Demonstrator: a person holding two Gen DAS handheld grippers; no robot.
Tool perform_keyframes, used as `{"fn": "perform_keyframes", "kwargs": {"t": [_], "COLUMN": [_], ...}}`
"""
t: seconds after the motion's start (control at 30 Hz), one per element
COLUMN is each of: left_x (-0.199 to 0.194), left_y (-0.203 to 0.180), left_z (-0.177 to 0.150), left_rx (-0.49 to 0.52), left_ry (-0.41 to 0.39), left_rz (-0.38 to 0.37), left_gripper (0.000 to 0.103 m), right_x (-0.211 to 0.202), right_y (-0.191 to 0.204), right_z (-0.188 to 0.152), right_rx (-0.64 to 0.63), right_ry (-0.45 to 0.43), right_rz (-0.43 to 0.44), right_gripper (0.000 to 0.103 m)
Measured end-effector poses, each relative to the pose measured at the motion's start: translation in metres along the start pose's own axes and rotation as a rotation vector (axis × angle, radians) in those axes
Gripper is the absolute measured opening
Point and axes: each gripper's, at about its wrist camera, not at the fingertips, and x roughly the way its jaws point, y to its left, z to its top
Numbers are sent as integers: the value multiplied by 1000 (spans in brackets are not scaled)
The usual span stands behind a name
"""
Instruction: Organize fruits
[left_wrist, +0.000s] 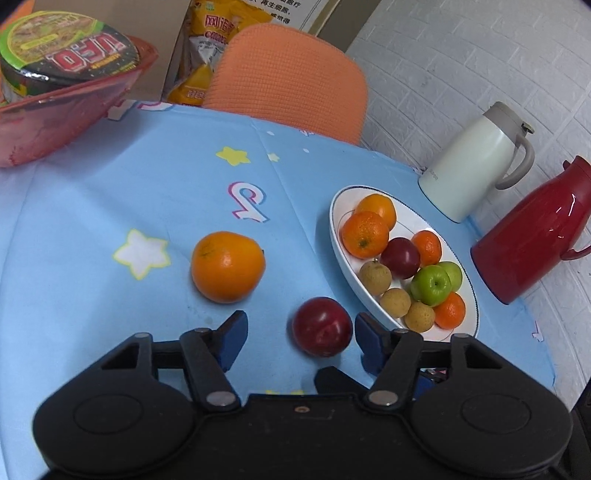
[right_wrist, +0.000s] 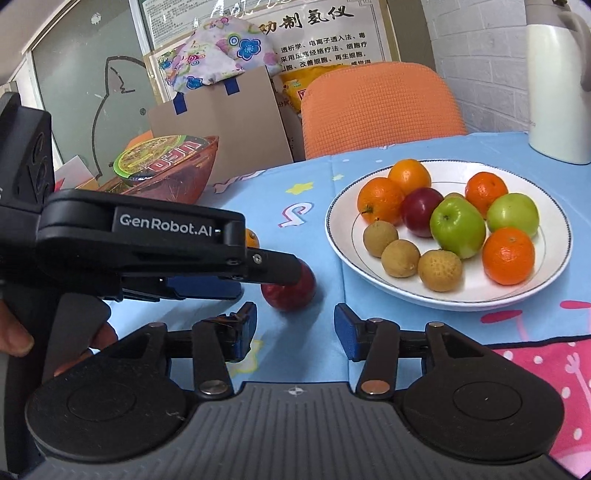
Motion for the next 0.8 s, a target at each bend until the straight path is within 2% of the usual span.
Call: {"fn": "perform_keyframes", "kwargs": {"t": [0.33, 0.37, 0.4, 0.43, 0.57, 0.8], "left_x": [8, 7, 6, 6, 2, -15], "left_y": [1, 1, -1, -2, -11, -39], "left_z": [7, 6, 6, 5, 1, -3], "left_rx": [10, 13, 16, 20, 54, 105], "left_ry": [35, 35, 34, 35, 31, -16], "left_rz": [-52, -54, -58, -63, -42, -50], "left_gripper": [93, 93, 92, 92, 92, 92], "right_x": [16, 16, 17, 17, 12, -16], "right_y": [6, 6, 6, 6, 5, -2], "right_z": [8, 8, 9, 9, 7, 3], "right_rx": [-16, -17, -18, -15, -3, -5], "right_ry": [12, 13, 15, 18, 20, -67], "right_rz": [1, 1, 3, 9, 14, 10], "right_gripper": [79, 77, 68, 64, 62, 62]}}
